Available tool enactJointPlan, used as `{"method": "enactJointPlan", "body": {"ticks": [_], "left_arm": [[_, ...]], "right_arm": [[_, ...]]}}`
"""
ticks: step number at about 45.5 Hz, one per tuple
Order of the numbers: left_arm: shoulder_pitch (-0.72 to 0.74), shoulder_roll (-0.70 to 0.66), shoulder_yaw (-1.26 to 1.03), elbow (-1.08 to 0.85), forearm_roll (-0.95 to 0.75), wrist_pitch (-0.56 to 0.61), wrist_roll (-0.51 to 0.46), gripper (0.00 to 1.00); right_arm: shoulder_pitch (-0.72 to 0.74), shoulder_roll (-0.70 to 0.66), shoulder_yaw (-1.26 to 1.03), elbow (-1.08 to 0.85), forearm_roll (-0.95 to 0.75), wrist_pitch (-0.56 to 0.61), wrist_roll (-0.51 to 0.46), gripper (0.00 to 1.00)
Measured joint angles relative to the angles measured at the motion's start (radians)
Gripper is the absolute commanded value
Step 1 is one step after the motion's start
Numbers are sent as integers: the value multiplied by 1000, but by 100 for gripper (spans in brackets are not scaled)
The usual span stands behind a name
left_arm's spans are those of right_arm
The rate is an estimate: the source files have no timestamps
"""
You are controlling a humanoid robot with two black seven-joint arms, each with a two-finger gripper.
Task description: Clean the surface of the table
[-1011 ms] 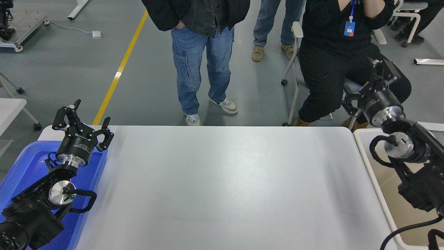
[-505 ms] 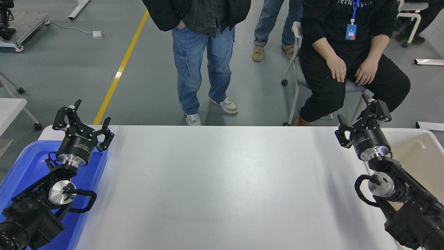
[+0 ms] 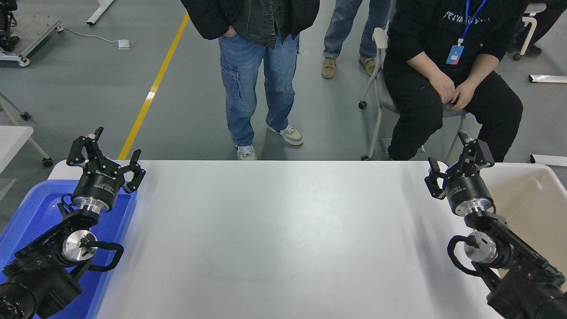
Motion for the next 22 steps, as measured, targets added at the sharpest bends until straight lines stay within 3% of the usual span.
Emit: {"method": "enactJointPlan", "body": {"ticks": [22], "left_arm": [[0,0,1,0,0,0,0,100]], "right_arm": [[80,-19,-5,-4,0,0,6,98]]}}
